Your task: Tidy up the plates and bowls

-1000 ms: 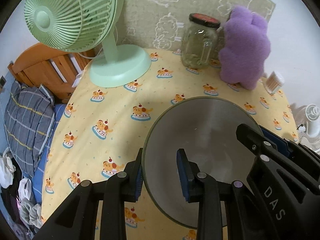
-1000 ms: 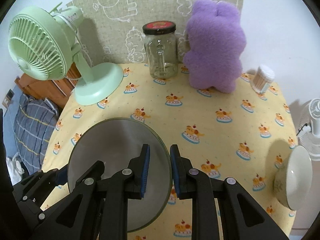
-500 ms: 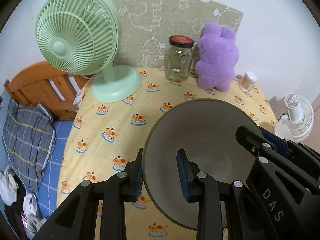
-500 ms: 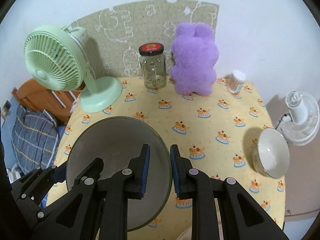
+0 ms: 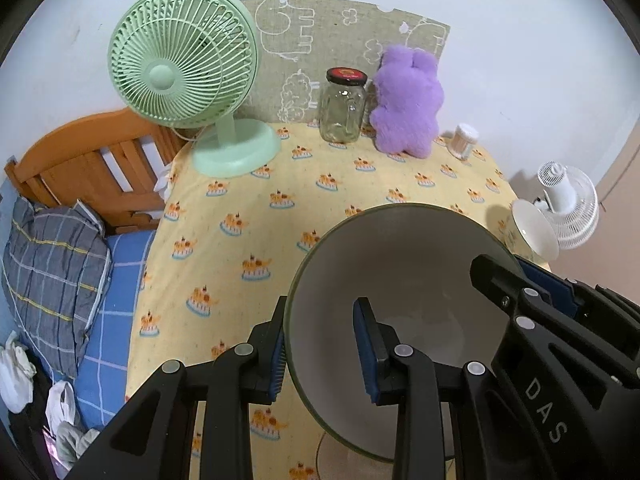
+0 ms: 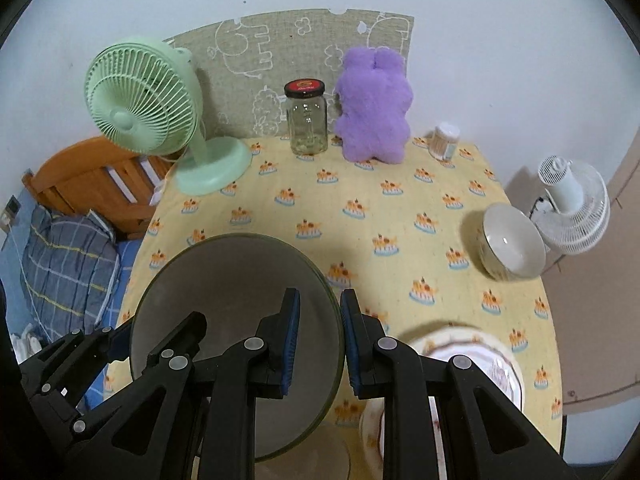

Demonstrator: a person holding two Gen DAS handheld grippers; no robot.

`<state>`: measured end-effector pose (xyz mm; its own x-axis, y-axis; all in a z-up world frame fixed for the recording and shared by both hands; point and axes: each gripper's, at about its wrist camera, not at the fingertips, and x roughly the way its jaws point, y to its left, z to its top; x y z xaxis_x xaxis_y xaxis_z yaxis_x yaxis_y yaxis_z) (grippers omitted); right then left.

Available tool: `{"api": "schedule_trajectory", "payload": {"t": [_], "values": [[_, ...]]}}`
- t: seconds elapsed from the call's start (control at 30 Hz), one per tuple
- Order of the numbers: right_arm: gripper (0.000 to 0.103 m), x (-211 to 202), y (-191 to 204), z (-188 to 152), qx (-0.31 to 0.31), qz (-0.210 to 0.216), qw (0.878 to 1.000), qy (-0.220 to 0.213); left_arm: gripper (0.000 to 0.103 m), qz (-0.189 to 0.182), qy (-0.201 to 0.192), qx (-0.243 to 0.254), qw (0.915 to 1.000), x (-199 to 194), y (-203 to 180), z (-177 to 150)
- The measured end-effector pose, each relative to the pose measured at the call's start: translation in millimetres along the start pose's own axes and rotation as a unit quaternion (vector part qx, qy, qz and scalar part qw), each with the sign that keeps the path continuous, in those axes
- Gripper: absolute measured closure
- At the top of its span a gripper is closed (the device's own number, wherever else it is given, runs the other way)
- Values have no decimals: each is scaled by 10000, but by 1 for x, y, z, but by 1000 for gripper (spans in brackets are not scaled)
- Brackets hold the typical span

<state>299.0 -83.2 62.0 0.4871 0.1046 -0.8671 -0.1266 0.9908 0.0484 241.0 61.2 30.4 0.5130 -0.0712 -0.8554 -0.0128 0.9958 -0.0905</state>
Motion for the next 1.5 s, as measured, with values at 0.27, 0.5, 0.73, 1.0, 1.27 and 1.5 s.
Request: {"api": "schedule_trajectory", "payload": {"t": [0.27,0.5,0.73,1.0,1.27,1.5], "values": [[79,-18,1,-34,115,-157,9998,0,74,-172,70,164,9997,-12,-2,-31],[79,-22,-2,-67,270,-269,9991,157,74,-317,265,287,9987,-10,-4,-61],[79,-11,-4,-98,371,-375,9970,559,74,-385,546,420,9969,1,-5,-88],[79,-2,-7,-120,486,-512,9940,834,74,-539,832,511,9938,13,-8,-104],[79,8,-6,-124,536,-551,9927,933,74,-454,817,624,9937,18,-7,-106],[79,18,4,-123,466,-478,9928,999,74,-326,912,577,9936,21,3,-107]]}}
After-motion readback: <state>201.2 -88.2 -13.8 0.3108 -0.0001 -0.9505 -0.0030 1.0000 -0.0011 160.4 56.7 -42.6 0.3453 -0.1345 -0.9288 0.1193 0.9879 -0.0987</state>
